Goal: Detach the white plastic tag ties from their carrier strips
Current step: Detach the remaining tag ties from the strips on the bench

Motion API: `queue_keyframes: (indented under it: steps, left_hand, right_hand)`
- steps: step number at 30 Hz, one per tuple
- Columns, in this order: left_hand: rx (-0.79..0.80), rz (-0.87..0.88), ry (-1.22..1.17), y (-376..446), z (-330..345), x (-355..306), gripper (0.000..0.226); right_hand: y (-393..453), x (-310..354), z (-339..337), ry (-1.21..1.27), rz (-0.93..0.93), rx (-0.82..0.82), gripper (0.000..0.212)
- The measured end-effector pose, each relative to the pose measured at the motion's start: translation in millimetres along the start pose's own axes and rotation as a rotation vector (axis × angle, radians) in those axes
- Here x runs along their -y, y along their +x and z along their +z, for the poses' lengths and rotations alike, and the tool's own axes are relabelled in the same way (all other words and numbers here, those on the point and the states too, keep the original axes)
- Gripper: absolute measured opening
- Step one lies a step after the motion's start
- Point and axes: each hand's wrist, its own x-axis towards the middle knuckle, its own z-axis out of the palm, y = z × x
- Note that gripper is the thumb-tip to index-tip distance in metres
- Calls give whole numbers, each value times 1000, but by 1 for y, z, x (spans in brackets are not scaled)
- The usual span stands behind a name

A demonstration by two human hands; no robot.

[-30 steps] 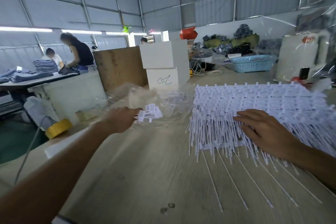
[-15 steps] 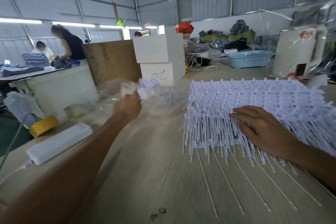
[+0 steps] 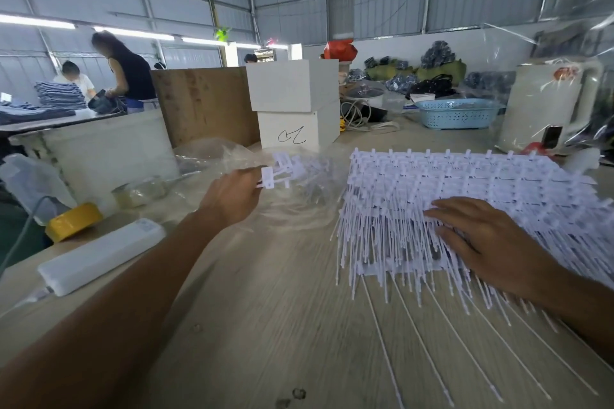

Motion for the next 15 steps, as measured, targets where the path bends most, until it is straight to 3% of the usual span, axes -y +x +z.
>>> queue_keyframes:
  steps: [3,6,9,11,13,15]
  left_hand:
    - [-64,-30,-144,7,-4,4,9]
    - [-174,-17,-244,12,-7,2,10]
    - [-218,-45,-291,17,-9,-4,13]
    - [-215,-50,-311,18,-9,-7,12]
    - [-185,-41,-343,18,-10,-9,13]
    - [-169,-5,-355,13,-14,-8,16]
  right_hand:
    - [16,12,-19,-121,-50,-89,37]
    - [52,45,-31,96,49,-114,40]
    - [101,88,-18,212,70,11,57]
    - [132,114,-1,115,26,127,69]
    - [157,130,19,-38,5,176,49]
    - [178,133,32,-42,126,129,25]
